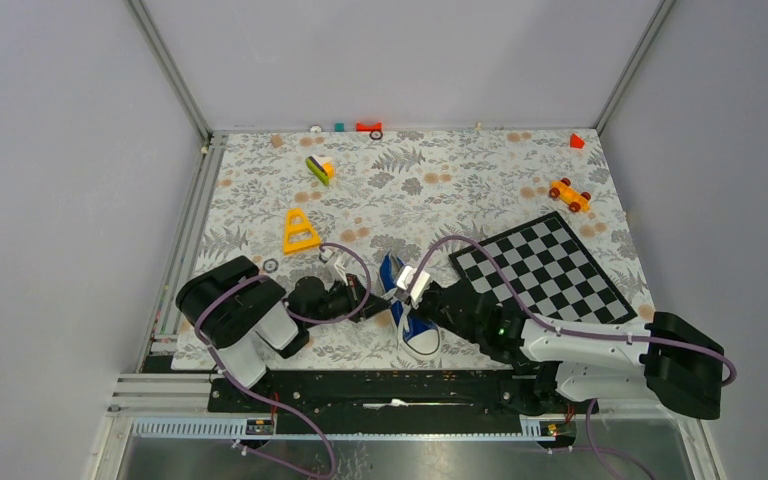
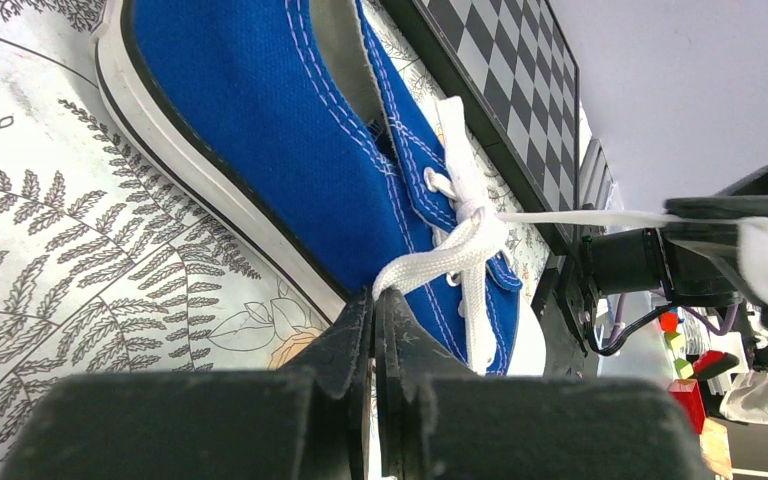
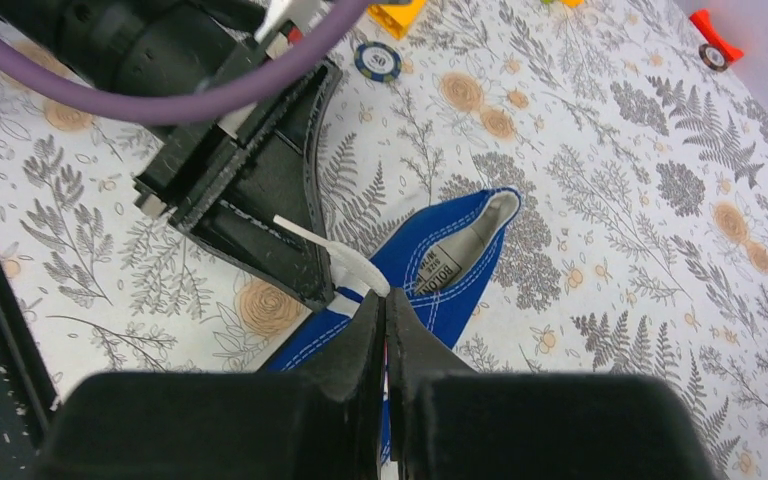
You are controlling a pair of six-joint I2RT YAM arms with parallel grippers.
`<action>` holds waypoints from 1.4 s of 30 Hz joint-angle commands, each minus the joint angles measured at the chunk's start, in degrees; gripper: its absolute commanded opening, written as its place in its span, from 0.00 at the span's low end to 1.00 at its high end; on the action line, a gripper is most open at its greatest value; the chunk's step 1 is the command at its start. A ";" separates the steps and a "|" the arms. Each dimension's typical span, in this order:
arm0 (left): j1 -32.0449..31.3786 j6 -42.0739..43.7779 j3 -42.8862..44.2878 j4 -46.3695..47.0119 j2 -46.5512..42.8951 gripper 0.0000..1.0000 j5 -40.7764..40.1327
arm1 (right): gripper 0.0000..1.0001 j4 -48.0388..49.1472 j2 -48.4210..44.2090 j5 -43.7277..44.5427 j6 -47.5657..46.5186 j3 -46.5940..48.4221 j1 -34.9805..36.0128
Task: Tie the shoes
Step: Tie the shoelace on the shoe.
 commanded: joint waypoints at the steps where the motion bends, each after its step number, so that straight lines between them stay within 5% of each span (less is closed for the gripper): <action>1: 0.41 -0.18 0.53 5.37 1.12 0.00 1.74 | 0.00 4.25 -2.33 -2.46 2.02 0.47 0.43; 35: 0.38 -0.44 1.14 5.95 2.04 0.00 2.34 | 0.01 4.34 -8.52 -6.23 2.53 3.30 0.43; 38: 0.38 -0.47 1.02 5.95 1.68 0.00 2.38 | 0.39 1.42 -9.07 -2.07 4.12 3.62 0.43; 42: 0.43 0.10 0.12 5.83 0.26 0.00 1.90 | 0.55 -1.88 -14.42 4.99 13.82 0.03 -1.58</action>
